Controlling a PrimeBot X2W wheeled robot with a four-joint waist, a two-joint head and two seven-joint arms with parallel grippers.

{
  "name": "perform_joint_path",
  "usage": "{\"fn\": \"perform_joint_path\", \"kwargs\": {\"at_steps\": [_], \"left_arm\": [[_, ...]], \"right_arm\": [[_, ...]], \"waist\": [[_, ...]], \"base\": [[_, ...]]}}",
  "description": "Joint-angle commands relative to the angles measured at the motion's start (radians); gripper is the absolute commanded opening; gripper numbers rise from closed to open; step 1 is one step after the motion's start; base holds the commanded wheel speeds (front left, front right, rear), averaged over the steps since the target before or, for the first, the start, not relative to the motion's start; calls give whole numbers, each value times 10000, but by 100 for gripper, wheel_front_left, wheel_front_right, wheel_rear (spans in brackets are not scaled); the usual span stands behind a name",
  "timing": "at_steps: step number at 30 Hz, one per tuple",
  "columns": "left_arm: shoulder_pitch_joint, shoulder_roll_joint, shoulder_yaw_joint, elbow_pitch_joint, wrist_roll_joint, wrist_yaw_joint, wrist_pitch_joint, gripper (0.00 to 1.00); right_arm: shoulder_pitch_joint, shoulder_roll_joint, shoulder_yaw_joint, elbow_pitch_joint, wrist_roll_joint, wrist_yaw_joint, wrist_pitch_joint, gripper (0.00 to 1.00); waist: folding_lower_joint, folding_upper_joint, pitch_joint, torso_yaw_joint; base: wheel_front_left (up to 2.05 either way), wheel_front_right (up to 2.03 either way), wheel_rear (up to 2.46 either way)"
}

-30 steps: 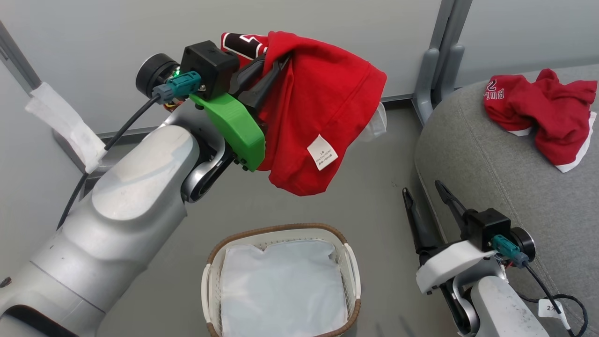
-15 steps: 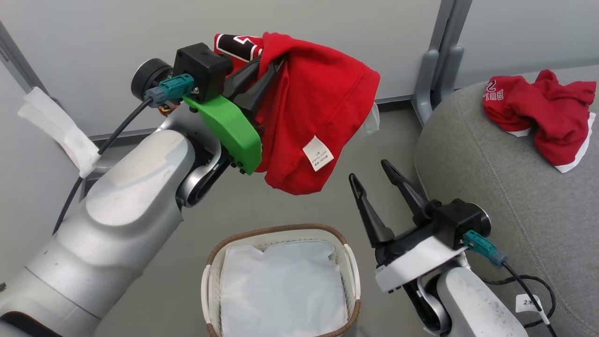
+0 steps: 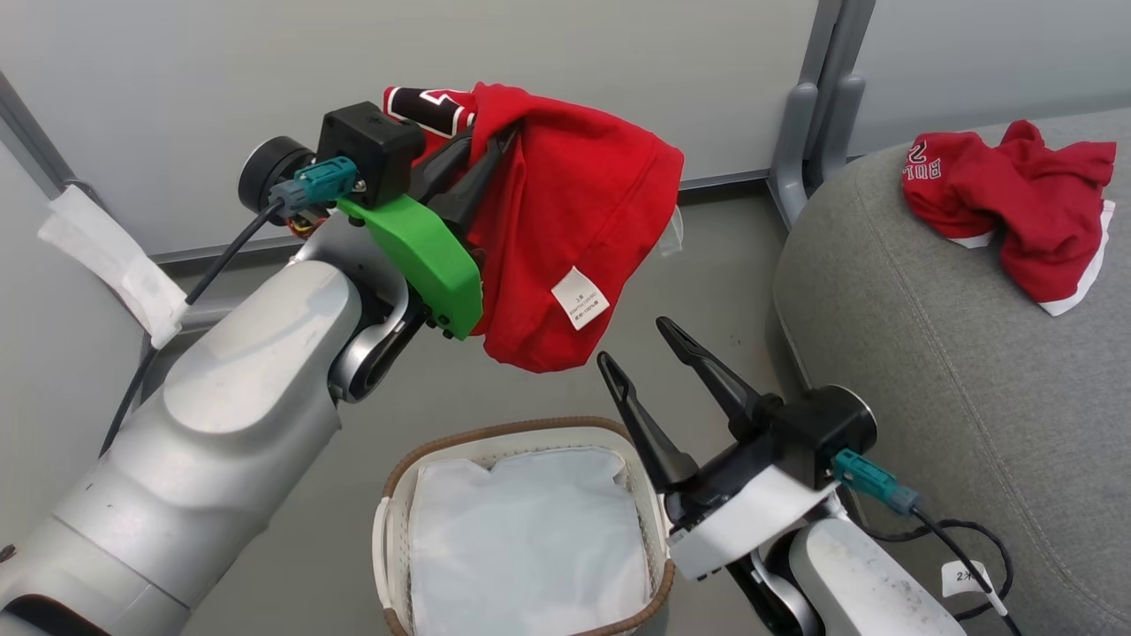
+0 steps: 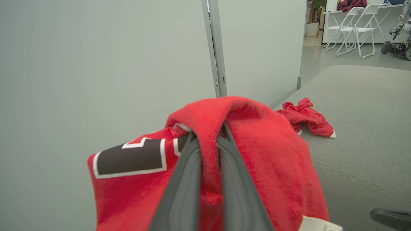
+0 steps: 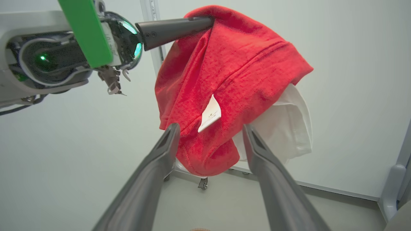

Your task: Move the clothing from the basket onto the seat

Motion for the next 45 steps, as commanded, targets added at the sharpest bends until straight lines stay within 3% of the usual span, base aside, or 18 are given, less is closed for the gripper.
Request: {"fn": "perform_joint_path", "kwargs": {"at_steps": [1,18,25,26,29,30,43,44,45], "left_arm": [[-12,-26,-14,-42,-27,25,-31,0],[-248,-357,-265,-956,-110,-19,160,0],[-214,-261,-287,-1227,-162,53,193,0],[-196,-232,-268,-1251,-181,87,189,0],[-105,-152,-199,-1236,-239,148,173,0],[-60,-115,-167,-1190,-258,180,165,0],[394,377,125,-354,-548,347,-127,0],[438,388,138,-298,-561,355,-181,2],[472,393,131,-244,-558,345,-227,28]], "right_arm": [[-200,-38,-71,234,266,-11,10,100],[-2761,-38,1244,3583,1409,-11,-157,100],[-3287,-37,1728,4320,1942,-11,-216,100],[-3355,-38,1811,4343,2014,-11,-225,55],[-3503,-37,1886,4225,2042,-11,-228,9],[-3525,-38,1846,4135,1970,-11,-230,0],[-3022,-37,825,3107,978,-11,-234,0],[-3020,-35,713,2997,897,-11,-234,0],[-3017,-37,616,2910,819,-11,-234,0]], "waist": [[1,0,69,34],[1,0,455,473],[1,0,479,589],[1,0,489,589],[1,0,523,567],[1,0,538,546],[1,0,691,164],[1,0,702,138],[1,0,712,120]], "base": [[0,0,0],[0,0,0],[0,0,0],[0,0,0],[0,0,0],[0,0,0],[0,0,0],[0,0,0],[0,0,0]]}}
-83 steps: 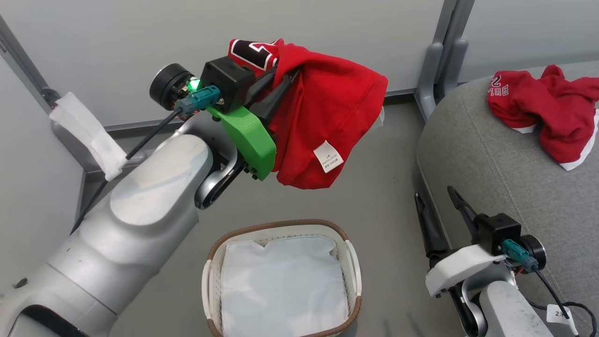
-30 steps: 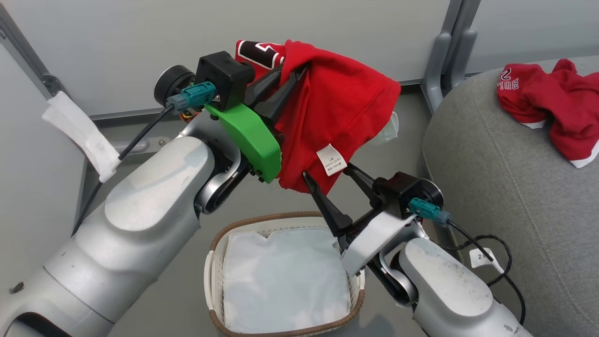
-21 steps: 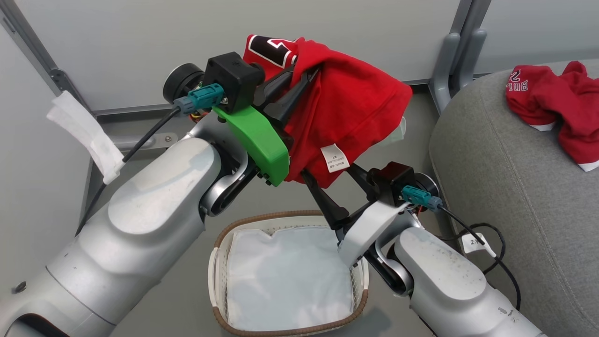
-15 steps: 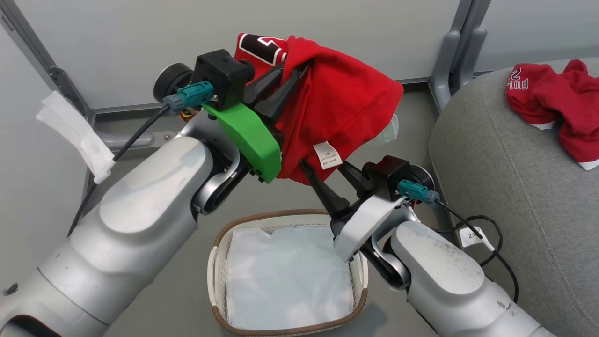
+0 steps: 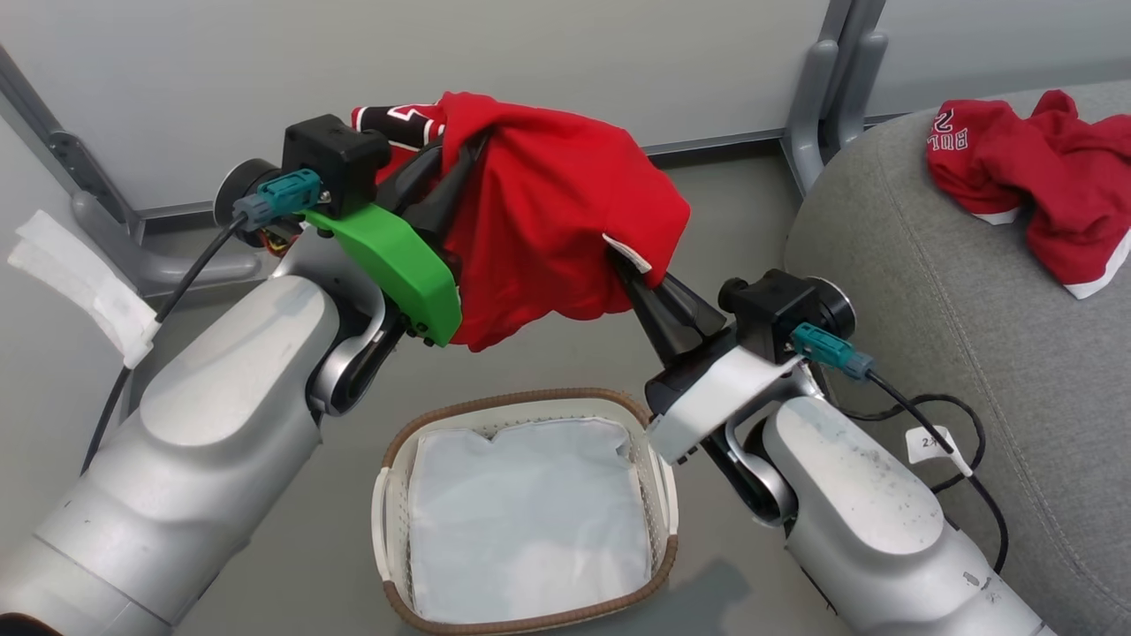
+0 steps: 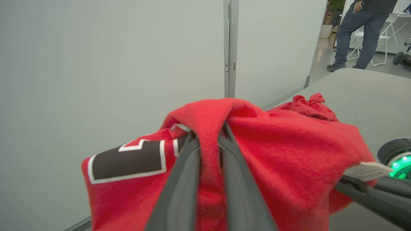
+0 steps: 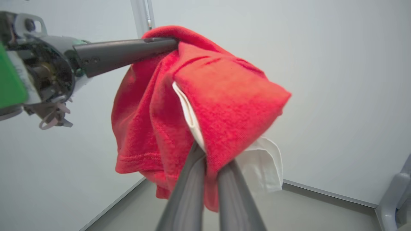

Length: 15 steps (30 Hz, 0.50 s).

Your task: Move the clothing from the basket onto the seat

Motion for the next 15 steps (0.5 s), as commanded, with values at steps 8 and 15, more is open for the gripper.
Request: {"fn": "perform_joint_path", "kwargs": {"at_steps": [8,15], "left_arm": [[482,-115,-125,274,92,47,-493,100],[1085,-557,-390,227,170,11,-879,100]], "right_arm": [[255,-171,-1129,-583,-836,-11,-45,0],[504,-586,-2008,-790,-1298,-11,-46,0]], "waist": [[0,0,106,-183],[0,0,237,-570]], "base": [[0,0,0],[0,0,0]]}}
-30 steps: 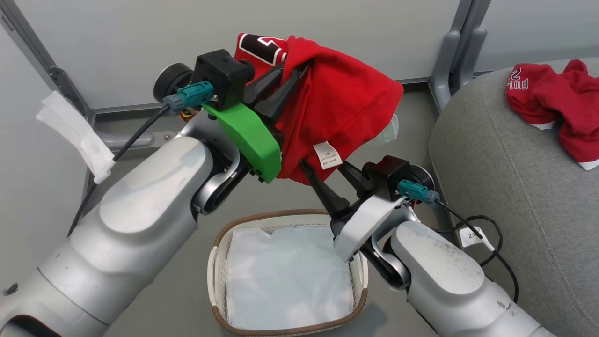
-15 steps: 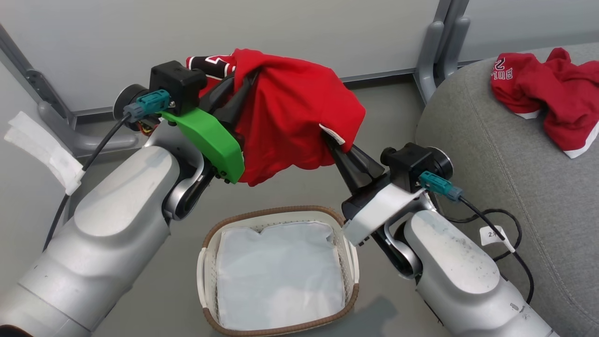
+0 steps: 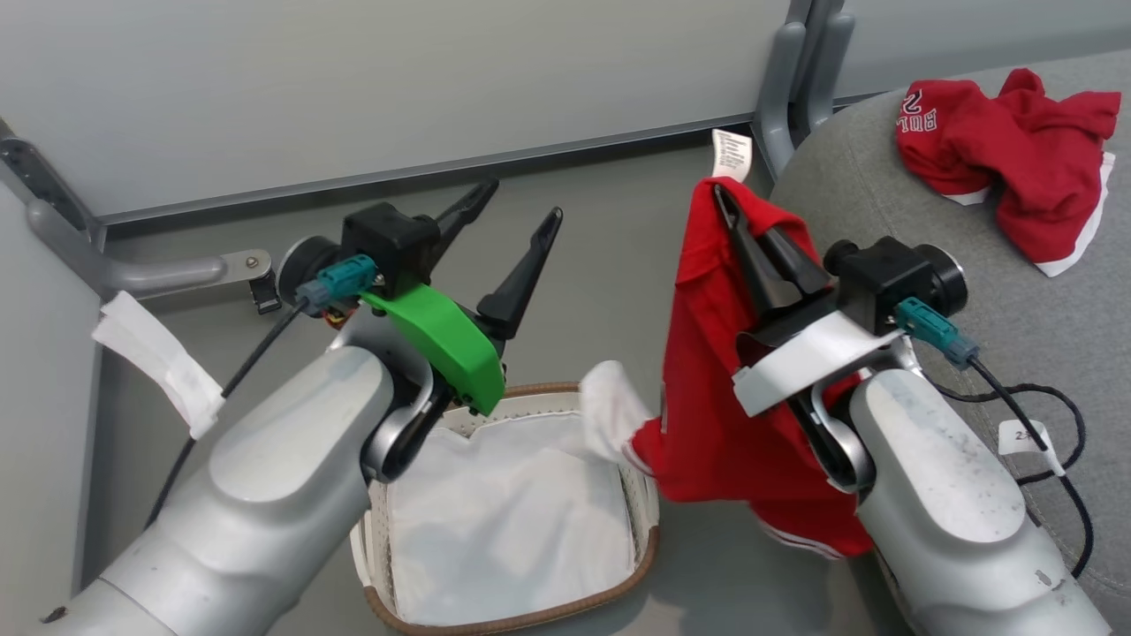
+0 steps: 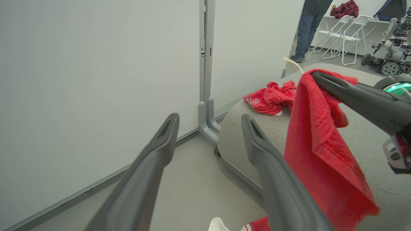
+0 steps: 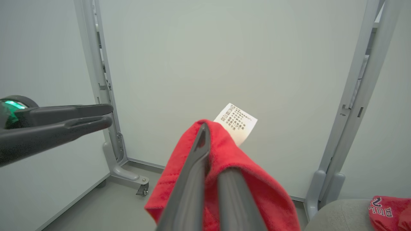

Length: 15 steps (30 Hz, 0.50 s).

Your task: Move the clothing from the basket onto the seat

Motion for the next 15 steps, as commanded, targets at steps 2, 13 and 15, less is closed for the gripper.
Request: {"fn": "perform_joint_path", "kwargs": {"at_steps": [2,13,15], "left_arm": [[328,-177,-93,-56,138,17,-153,100],[705,-819,-521,25,621,24,-394,100],[647,-894,-590,101,746,-6,-405,100]], "right_arm": [[240,-252,-295,-143,-188,-11,-46,0],[700,-764,-1623,-1009,-720,-11,66,0],[707,-758,-1761,-1172,-778,-11,117,0]], "waist": [[0,0,116,-304],[0,0,728,-1882],[0,0,841,-2174]], "base": [[0,0,0],[0,0,0],[0,0,0]]}}
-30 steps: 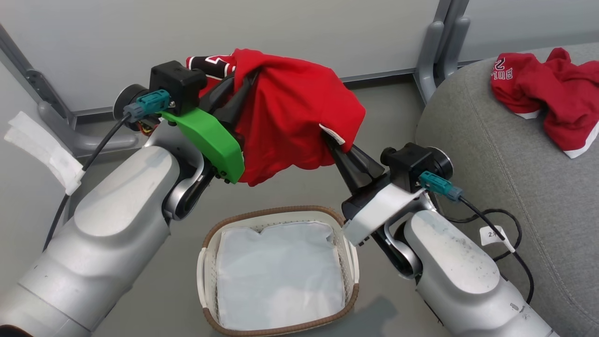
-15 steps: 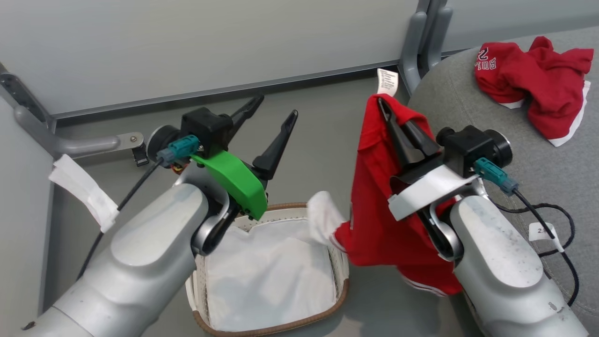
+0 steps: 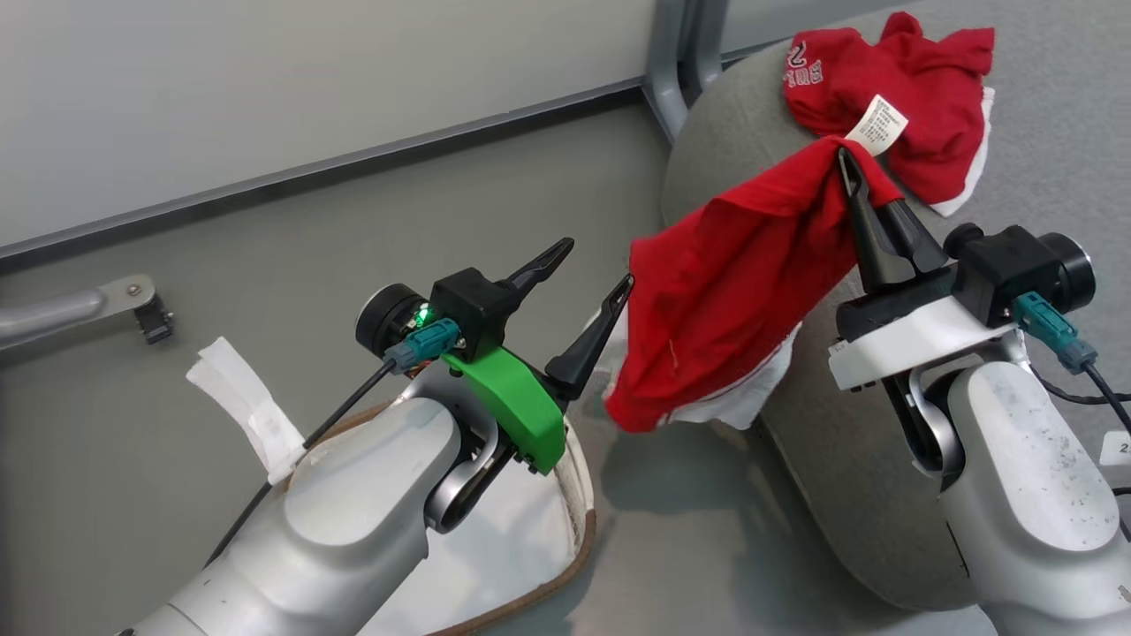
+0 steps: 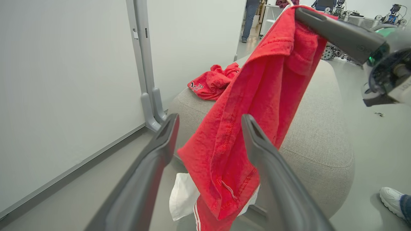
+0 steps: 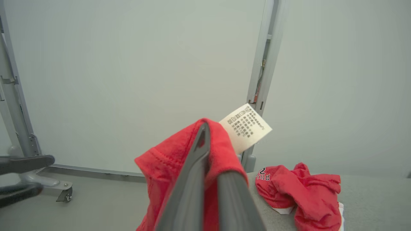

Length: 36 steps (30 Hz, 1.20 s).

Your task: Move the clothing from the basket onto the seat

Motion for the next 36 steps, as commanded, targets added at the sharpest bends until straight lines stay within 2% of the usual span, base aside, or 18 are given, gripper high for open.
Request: {"fn": "perform_joint_path", "kwargs": {"at_steps": [1,8,16,22,28,33,36], "left_arm": [[-15,-9,5,65,141,-6,-57,100],[-53,-67,-60,280,311,-105,-101,100],[-32,-150,-21,352,414,-139,-134,100],[-3,-214,-62,275,587,-152,-125,100],[-20,-137,79,147,752,-8,-126,100],[-114,-7,226,-52,860,167,-129,100],[-189,92,266,-198,958,234,-130,100]], "right_arm": [[51,13,-46,-123,-75,-11,19,0],[199,104,-166,-420,-152,-11,75,0],[335,112,-255,-503,-143,-11,35,0],[443,35,-465,-578,-190,-11,71,0],[-293,-163,-307,-548,-2,-11,379,0],[-1957,-718,-193,-291,292,-11,820,0],[-3274,-1287,-183,10,369,-11,1120,0]], "waist": [[0,-1,417,-768],[0,-1,681,-1670],[0,-1,791,-2073],[0,-1,852,-1899],[0,-1,1066,-1493],[0,-1,1412,-1054],[0,-1,1658,-775]], "base": [[0,0,0],[0,0,0],[0,0,0],[0,0,0],[0,0,0],[0,0,0],[0,0,0]]}}
